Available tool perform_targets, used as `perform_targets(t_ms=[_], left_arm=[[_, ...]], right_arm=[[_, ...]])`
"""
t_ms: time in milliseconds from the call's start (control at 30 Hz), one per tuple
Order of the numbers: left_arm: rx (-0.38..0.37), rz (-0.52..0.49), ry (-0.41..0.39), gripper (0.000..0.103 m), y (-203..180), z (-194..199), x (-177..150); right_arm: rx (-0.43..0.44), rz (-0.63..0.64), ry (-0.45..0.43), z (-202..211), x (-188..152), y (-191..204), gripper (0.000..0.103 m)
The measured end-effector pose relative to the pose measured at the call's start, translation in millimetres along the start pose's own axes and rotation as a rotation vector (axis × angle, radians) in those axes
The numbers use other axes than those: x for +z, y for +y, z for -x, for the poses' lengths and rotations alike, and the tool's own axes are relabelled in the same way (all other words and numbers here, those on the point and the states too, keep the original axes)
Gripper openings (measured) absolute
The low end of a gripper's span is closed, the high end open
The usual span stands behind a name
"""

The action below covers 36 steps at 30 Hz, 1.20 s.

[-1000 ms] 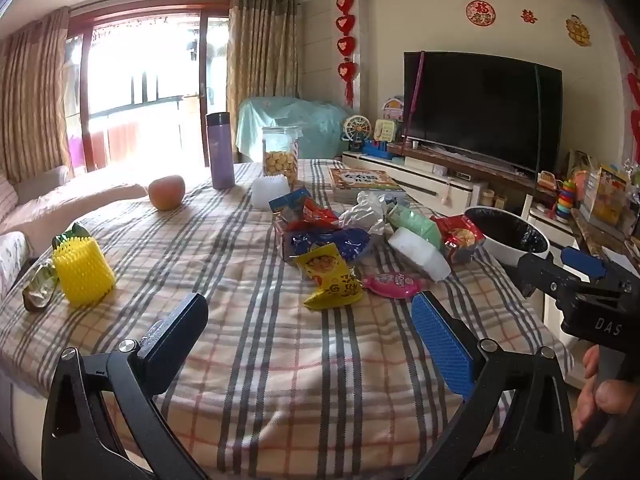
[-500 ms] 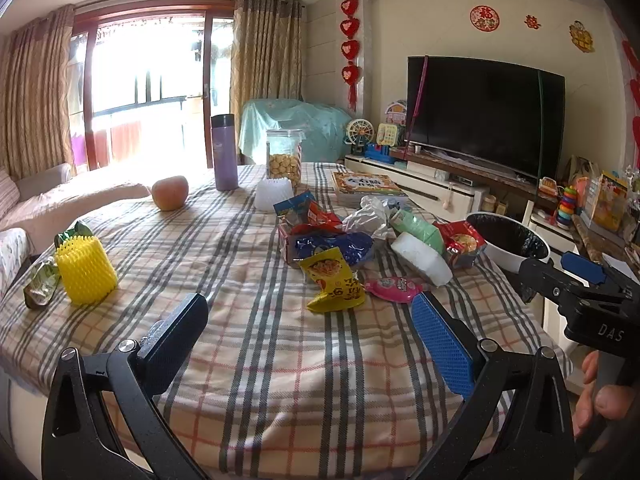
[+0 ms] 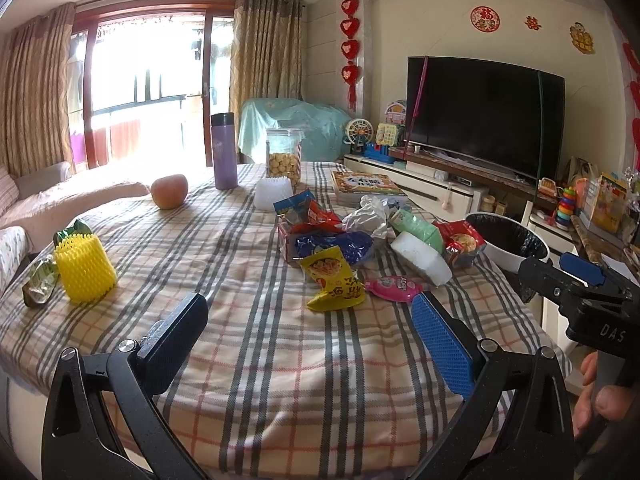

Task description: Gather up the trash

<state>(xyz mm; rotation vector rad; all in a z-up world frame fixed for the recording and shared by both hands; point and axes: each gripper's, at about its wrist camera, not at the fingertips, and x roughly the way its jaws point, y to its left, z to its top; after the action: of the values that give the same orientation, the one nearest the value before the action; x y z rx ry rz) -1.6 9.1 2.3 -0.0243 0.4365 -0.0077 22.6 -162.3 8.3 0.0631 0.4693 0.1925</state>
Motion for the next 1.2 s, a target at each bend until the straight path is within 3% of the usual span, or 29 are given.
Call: perform_targets(t_ms=[1200], left_arm=[[-0.004,-0.001,0.033,0.103,3.0,-12.6,-7.7]], right_arm=[[0.026,-0.032,0.019,-4.7,-2.7,-3.1,0.103]])
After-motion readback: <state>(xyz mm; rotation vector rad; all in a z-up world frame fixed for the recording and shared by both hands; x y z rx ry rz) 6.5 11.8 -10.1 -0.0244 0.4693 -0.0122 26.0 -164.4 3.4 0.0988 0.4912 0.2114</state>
